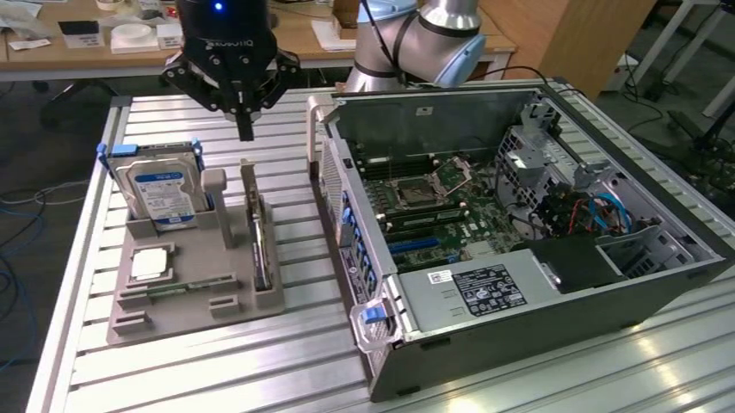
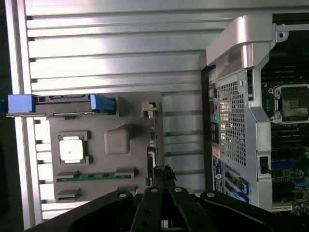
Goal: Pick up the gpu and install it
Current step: 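Reach for the gpu, then pick up the gpu and move the gpu toward the slot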
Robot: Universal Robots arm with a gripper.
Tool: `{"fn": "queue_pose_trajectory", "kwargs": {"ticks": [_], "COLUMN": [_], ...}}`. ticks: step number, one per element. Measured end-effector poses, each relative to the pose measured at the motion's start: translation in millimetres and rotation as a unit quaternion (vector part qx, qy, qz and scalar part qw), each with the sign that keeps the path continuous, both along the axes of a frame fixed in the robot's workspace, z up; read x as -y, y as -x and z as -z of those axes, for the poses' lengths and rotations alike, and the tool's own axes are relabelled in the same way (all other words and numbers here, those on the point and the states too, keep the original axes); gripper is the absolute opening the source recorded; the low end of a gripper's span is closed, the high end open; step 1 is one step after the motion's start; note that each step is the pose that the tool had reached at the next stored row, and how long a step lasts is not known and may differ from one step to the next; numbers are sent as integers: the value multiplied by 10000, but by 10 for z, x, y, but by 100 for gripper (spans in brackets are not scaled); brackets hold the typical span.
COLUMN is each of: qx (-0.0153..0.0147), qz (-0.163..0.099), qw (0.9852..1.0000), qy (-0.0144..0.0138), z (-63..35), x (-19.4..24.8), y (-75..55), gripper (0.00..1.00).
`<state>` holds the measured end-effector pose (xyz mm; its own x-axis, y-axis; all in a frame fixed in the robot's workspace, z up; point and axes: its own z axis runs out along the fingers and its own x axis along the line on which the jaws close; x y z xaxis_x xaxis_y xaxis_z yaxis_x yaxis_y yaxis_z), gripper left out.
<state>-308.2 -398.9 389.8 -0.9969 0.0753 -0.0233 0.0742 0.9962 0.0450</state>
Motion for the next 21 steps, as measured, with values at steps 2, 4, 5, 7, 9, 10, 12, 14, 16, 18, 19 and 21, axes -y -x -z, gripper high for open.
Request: {"fn": "queue_pose_trajectory", "kwargs": {"ticks": [2,4,5,7,9,10,12,14,16,18,19,21], "qx": [0,0,0,0,0,0,0,2,3,3,3,3], "qz": [0,0,0,0,0,0,0,-1,-1,0,-1,0], "qw": [10000,10000,10000,10000,10000,10000,10000,10000,10000,10000,10000,10000], "qy": [0,0,0,0,0,0,0,0,0,0,0,0], "z": [0,1,1,1,2,1,2,2,2,2,2,2], "x": [0,0,1,1,1,1,1,2,2,2,2,2], "y": [38,76,96,140,187,218,280,290,290,291,291,291], "gripper": [11,11,11,11,11,11,11,11,11,11,11,11]}}
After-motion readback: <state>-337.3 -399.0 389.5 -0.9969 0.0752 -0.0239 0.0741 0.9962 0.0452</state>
